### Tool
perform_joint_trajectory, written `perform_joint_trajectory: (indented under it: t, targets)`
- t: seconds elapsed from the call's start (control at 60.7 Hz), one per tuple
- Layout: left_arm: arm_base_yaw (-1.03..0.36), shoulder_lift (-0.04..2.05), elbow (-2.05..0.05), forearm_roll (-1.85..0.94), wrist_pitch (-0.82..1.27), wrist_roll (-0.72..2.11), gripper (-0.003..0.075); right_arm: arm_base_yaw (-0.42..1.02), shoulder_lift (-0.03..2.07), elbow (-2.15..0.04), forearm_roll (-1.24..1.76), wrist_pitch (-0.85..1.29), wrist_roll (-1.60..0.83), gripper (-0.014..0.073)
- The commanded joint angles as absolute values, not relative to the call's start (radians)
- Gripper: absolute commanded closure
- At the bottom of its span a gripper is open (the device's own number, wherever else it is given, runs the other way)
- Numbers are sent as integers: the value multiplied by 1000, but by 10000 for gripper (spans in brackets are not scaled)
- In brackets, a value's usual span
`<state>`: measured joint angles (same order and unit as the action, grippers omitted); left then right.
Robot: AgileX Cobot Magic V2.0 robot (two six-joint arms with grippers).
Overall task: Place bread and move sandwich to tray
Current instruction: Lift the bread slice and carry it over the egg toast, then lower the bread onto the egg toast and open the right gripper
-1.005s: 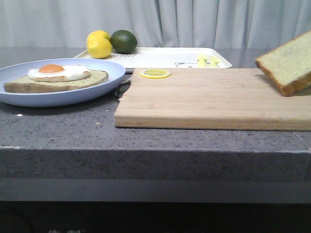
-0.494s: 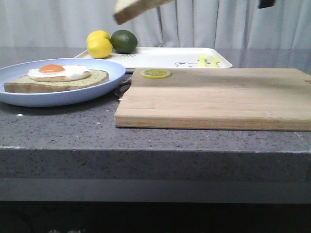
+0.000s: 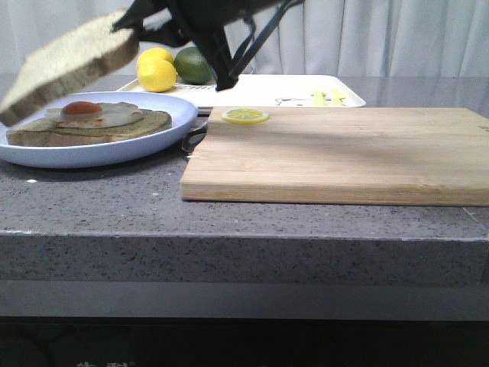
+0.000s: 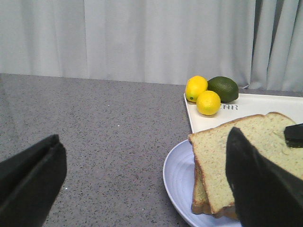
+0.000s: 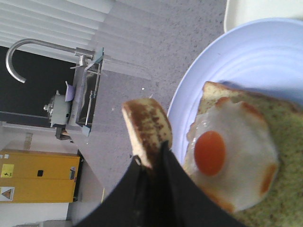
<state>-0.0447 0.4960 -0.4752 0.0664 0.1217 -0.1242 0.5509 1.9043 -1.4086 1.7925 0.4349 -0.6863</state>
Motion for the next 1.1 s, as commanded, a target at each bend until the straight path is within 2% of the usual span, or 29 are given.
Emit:
perform_joint_trajectory:
  t: [0.0,0.132,0.214,0.445,0.494,0.725,0.889,1.087]
  targets:
    - [-51,508,-511,60,37,-135,57,549,1874,-1456,1866,433,-700,707]
    - [-51,508,-511,60,37,-135,57,549,1888,-1456,1866,410,-700,663]
    - [-51,508,-511,60,37,-135,57,549,1888,-1456,1858,410,-700,601]
    - [-51,508,-511,60,37,-135,57,549,1887,-1456,1848,434,-700,320]
    - [-51,508,-511,60,37,-135,57,549,1886,-1456,1843,438,-700,295]
    - [-51,508,-511,60,37,-135,57,537,1843,-1408,1794,394,-700,295]
    - [-51,508,-511,60,37,-135,57,491,1734,-1303,1724,330,-700,295]
    - [-51,508,-511,60,37,-135,57,429,1543,-1237,1399,374,-700,295]
